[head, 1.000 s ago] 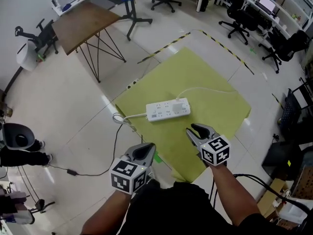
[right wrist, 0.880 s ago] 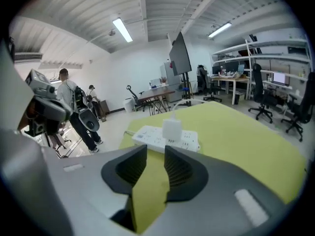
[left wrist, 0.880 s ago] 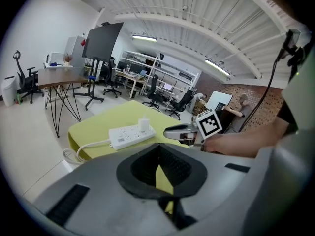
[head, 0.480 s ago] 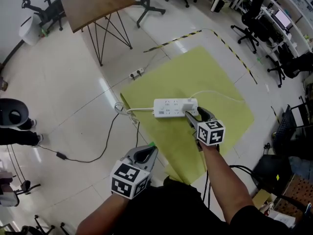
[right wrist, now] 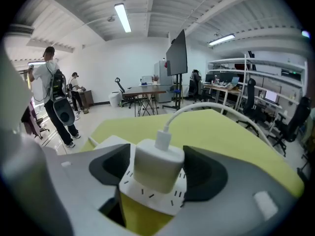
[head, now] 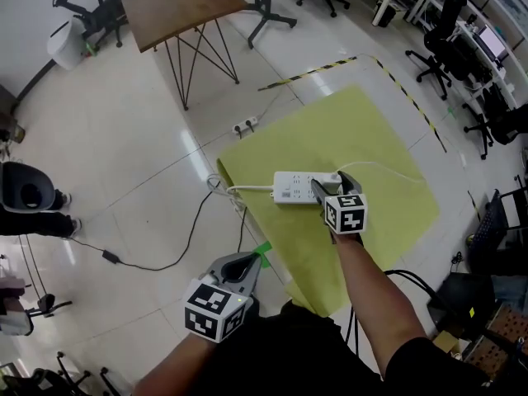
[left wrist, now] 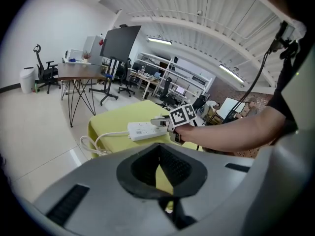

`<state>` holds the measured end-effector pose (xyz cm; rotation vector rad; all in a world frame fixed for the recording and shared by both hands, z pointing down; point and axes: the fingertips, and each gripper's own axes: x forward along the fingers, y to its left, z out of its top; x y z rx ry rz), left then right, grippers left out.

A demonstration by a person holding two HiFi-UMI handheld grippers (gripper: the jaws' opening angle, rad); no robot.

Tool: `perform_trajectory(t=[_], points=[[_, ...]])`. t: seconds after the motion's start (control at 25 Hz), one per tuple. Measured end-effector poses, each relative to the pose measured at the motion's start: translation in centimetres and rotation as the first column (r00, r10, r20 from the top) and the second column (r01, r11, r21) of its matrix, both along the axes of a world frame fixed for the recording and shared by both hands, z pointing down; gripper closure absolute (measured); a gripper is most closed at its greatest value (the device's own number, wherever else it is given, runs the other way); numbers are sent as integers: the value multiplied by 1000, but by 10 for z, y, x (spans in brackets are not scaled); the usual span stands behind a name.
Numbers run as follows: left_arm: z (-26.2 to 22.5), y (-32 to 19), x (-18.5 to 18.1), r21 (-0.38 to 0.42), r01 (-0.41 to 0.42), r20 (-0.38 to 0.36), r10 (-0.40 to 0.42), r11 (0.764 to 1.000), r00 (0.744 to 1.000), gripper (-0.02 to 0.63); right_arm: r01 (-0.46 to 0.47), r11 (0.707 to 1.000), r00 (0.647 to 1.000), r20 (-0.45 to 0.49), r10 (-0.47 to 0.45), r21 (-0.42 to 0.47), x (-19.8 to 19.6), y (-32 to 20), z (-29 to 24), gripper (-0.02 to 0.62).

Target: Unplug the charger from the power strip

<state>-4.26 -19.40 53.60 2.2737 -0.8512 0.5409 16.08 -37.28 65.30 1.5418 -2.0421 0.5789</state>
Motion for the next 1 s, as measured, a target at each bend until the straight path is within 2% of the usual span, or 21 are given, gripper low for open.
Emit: perform_trajectory(t=[0.08, 0.6, 0.72, 0.84, 0.92, 1.0], points=[[0, 1, -3, -1, 10, 2, -10, 1000, 1000, 598, -4, 1000, 1000, -9, 4, -3, 1, -2, 1, 297], [-7, 2, -8, 0, 33, -5, -33, 999, 999, 600, -4, 999, 999, 40, 2, 44, 5, -2, -25, 304], [-7, 1, -8, 2, 37, -9, -37, 999, 999, 600, 44, 999, 995, 85, -43, -15, -2, 24, -28, 304], [-7, -3, -7, 7, 33, -17, -33, 999, 999, 600, 119, 986, 986, 131, -103, -120, -9, 66, -22, 304], [-8, -4, -5, 13, 26, -22, -26, 1000, 999, 598, 181, 961, 977, 151, -151, -211, -15, 100, -13, 304], [-7, -3, -3, 16, 18, -26, -17, 1000, 1000, 598, 243, 921, 966, 159, -202, -304, -23, 136, -2, 304]])
